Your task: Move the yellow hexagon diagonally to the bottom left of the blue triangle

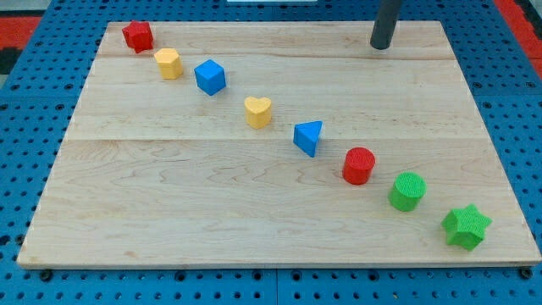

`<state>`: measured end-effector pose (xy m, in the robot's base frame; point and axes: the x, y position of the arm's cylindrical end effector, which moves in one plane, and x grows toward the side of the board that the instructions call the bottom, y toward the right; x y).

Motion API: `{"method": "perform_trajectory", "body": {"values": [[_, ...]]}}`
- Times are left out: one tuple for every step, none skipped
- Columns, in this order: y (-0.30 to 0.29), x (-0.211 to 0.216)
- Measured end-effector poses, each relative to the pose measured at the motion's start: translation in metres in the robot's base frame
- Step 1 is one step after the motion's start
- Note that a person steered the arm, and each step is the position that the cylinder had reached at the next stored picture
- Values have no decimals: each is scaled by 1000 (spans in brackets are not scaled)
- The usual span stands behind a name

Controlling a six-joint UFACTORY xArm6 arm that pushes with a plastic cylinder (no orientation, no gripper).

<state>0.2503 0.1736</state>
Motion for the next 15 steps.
{"method": "perform_trajectory", "body": {"values": [[1, 1], [1, 1], [-6, 2], [-4, 3], [-66, -41], [-117, -58], [-131, -57], [-131, -57], [-134, -57], [-148, -57], [-164, -58], [-189, -57], [-220, -58], [-234, -58], [-240, -58]]}}
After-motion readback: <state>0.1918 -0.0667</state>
